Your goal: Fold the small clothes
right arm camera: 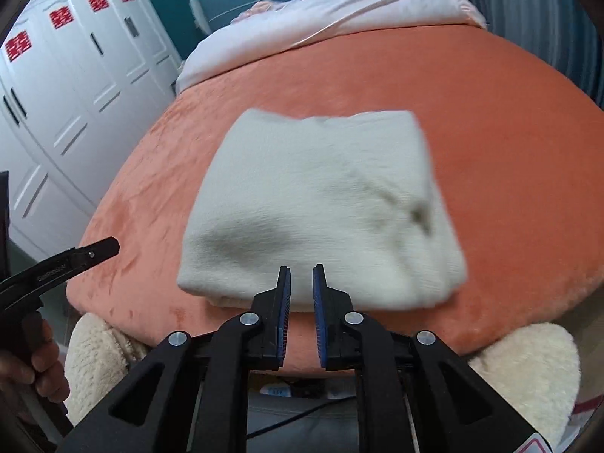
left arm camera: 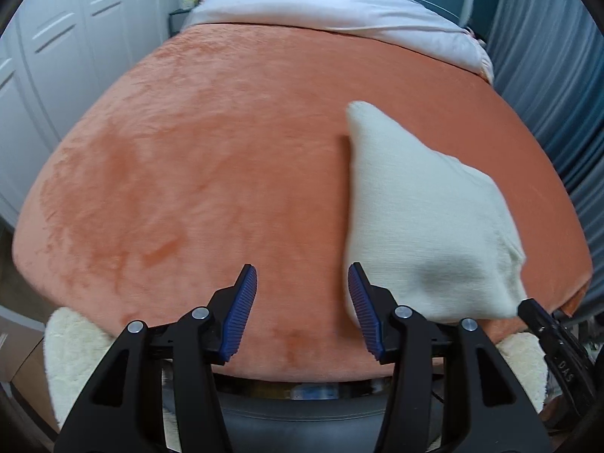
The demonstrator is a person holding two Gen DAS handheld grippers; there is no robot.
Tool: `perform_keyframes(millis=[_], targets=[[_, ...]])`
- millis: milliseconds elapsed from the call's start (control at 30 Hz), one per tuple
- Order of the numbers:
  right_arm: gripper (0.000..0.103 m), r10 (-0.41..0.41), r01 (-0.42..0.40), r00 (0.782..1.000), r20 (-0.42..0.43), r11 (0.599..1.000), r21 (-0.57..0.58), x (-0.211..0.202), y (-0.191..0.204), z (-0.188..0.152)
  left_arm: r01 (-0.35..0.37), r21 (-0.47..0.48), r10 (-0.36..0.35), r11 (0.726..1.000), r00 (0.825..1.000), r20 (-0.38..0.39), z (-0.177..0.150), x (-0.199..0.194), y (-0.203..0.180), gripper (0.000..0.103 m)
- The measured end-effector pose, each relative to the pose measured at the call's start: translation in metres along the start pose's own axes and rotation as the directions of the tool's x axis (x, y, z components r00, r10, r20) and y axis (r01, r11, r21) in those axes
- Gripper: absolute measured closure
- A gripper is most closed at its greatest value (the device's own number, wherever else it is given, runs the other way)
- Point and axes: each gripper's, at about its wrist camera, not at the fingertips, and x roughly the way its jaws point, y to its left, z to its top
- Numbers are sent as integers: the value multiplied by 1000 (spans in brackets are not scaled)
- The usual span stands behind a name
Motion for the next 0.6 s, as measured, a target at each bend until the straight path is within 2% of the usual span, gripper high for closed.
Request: perform_keyframes(millis=[33, 133, 233, 300, 333, 367, 400, 433, 500, 567, 600], targets=[[87, -22, 21, 1000, 17, 1000, 22, -8, -10, 0, 12, 16, -12, 1000, 1000, -1, 1, 3, -10, 53], [81, -39, 36, 998, 44, 997, 65, -17, -35, 5, 27, 69, -25, 997, 999, -21, 1, 15, -43, 51], [64, -20, 20, 1000, -1, 994, 111, 6, -51, 8, 15, 107, -12, 994, 1000, -29, -2, 22, -64, 51], [62, -9, 20, 997, -77, 990, 137, 35, -60, 6, -6, 135, 10, 991, 1000, -29, -4, 25, -73, 51], [65, -19, 35, 994, -110, 990, 138, 51, -57, 2, -15, 145, 20, 989, 999, -31, -5, 27, -76, 51], [80, -28, 45, 992, -123, 989, 141, 59, -59, 1, -23, 154, 29, 988, 999, -35, -5, 29, -78, 51], [90, -22, 38, 994, -109, 989, 146, 59, -60, 3, -32, 161, 39, 986, 999, -38, -6, 30, -79, 51], [92, -1, 14, 996, -88, 989, 150, 55, -60, 6, -39, 165, 46, 985, 998, -38, -6, 31, -80, 51], [92, 5, -7, 1000, 14, 989, 146, 30, -60, 16, -55, 171, 64, 984, 997, -43, -8, 35, -81, 51], [92, -26, 17, 995, 99, 996, 91, 5, -55, 23, -66, 172, 76, 983, 996, -51, -9, 39, -82, 51], [92, -41, 34, 994, 104, 997, 65, 4, -54, 24, -73, 173, 84, 982, 995, -55, -10, 41, -83, 51]])
